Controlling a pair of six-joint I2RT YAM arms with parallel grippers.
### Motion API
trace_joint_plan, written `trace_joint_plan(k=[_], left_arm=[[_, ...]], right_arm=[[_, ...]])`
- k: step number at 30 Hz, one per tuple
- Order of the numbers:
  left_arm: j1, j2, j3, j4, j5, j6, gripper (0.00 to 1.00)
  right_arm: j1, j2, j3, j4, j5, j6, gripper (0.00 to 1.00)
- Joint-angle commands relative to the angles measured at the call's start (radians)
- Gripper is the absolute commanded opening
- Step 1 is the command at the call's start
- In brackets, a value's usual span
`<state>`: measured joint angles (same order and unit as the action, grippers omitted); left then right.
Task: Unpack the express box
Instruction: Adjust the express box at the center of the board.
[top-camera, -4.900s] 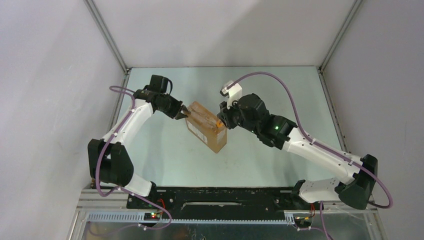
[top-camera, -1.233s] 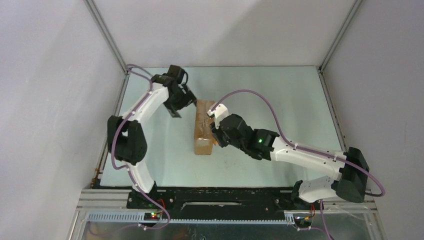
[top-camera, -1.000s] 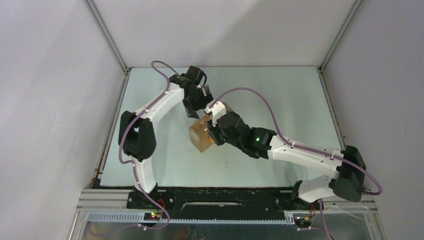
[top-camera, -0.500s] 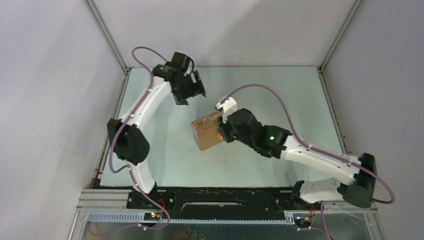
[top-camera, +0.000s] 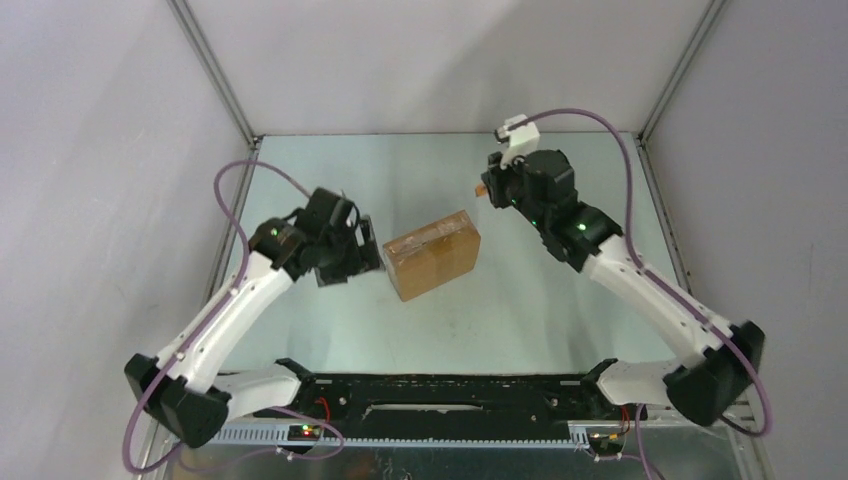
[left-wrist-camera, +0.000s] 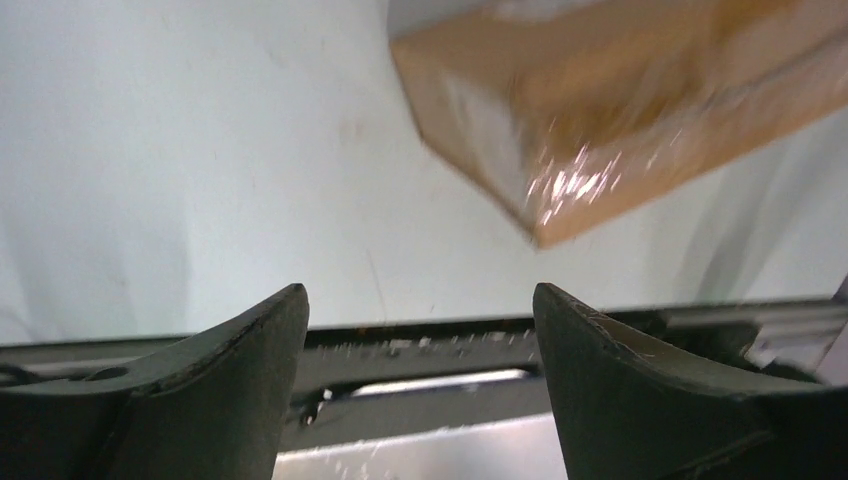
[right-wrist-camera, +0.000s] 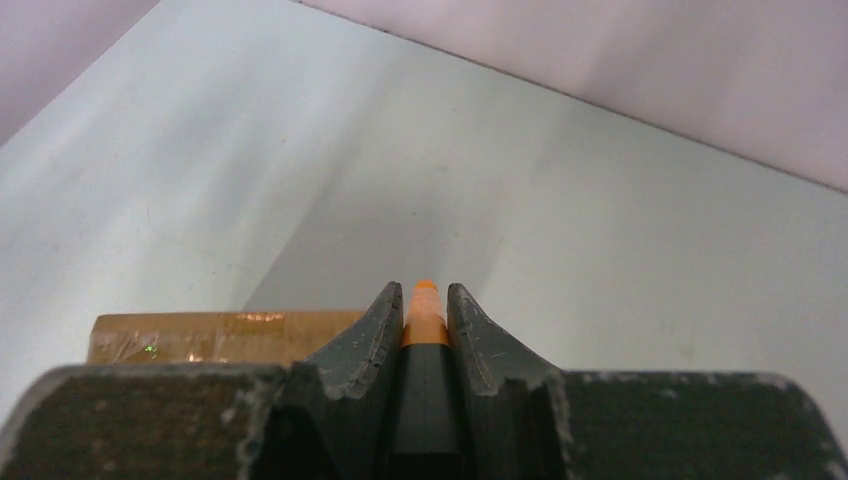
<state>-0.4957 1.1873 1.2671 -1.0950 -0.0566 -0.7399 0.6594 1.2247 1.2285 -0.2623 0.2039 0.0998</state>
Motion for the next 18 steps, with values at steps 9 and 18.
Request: trace_joint_plan(k=[9,18], left_arm=[[-0.203,-0.073,-0.301,0.226,0.152,-0.172,0.84],[-0.089,0.104,-0.274,0.342,0.154,-0.143,0.83]], right_arm=[[-0.028,0.279,0.141,0.091,-0.300,-0.235,0.00],[0.010,0.195,0.089,-0.062,-0.206,-0.159,0.00]])
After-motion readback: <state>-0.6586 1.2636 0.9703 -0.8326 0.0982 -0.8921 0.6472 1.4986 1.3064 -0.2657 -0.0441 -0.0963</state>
